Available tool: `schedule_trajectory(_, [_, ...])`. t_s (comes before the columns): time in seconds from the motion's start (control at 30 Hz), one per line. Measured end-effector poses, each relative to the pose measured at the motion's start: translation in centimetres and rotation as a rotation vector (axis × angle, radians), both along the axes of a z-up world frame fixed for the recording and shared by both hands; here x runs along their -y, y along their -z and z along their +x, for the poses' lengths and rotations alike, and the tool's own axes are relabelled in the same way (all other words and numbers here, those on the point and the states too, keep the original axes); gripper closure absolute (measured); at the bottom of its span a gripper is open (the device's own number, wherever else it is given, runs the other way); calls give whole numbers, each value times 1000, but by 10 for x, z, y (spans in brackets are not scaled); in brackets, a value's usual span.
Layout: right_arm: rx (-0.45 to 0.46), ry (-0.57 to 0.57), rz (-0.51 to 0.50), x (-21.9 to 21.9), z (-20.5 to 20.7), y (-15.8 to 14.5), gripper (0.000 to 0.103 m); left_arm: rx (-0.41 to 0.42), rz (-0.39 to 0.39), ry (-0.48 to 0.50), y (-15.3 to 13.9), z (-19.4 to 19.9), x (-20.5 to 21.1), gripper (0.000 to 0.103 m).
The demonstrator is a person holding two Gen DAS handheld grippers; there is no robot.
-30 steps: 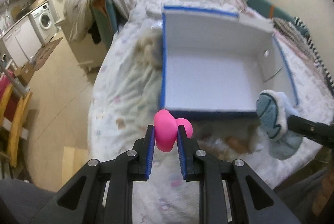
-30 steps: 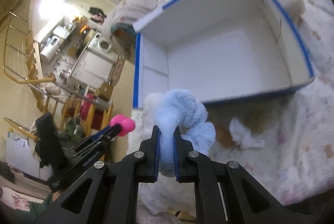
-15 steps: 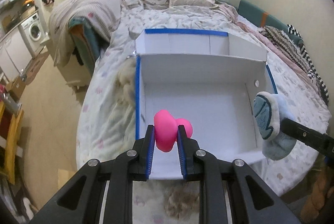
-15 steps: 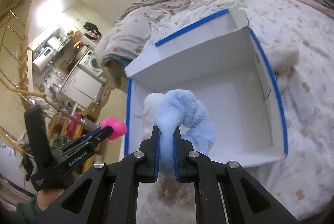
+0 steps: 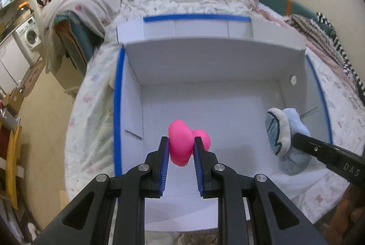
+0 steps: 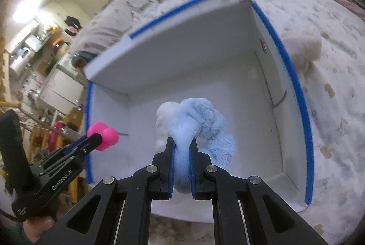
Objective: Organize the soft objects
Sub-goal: 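Carry the pink ball and blue scrunchie into the box and open both tools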
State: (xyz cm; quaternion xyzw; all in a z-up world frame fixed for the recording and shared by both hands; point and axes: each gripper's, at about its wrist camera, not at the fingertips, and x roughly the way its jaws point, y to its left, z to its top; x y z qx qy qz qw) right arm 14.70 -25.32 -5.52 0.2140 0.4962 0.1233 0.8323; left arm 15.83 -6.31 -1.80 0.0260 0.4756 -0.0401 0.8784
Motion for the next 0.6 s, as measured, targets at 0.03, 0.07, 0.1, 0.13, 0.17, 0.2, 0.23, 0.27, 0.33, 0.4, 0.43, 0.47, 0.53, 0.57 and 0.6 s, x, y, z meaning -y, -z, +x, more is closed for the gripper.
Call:
schedule_trajectory(0.03, [-16,2,-8,-1,1,5,90,-9,-1,-1,5,2,1,84])
schedule_trajectory(0.07, [-33,5,-14,-2,3,11,90,-17,1,-1,10,3,2,84])
schedule_trajectory(0.1, [-49,5,-18,-4,4,15,90,-24,4,1,15,4,3,84])
schedule_trajectory(0.13, [-64,3,-25,-7,3,19,90,-30,6,3,18,3,3,84])
schedule_trajectory(0.17, [-76,2,-31,-9,3,22,90,-37,10,4,22,2,4,84])
schedule_trajectory(0.2, [-90,-3,-32,-12,3,26,90,-44,14,5,24,0,5,84])
schedule_trajectory(0.23, [-100,-8,-26,-14,4,27,90,-54,29,8,27,0,8,84])
schedule_trajectory(0.27, [-102,-11,-22,-16,4,28,90,-59,44,12,28,0,10,84])
schedule_trajectory(0.33, [-97,-22,-34,-20,4,28,90,-62,64,13,29,3,13,84])
schedule_trajectory(0.4, [-95,-39,-46,-22,6,28,90,-56,62,-16,28,6,15,84])
schedule_trajectory(0.43, [-96,-50,-63,-23,8,29,90,-54,67,-28,28,7,17,84])
schedule_trajectory(0.47, [-98,-56,-79,-23,6,31,90,-56,78,-40,29,9,19,84])
schedule_trajectory(0.53, [-107,-58,-86,-21,10,33,90,-66,96,-69,33,10,19,84])
schedule_trajectory(0.57, [-116,-55,-82,-19,12,33,90,-77,99,-89,36,10,18,84])
schedule_trajectory(0.6, [-124,-50,-77,-17,13,34,90,-89,94,-104,38,11,16,84])
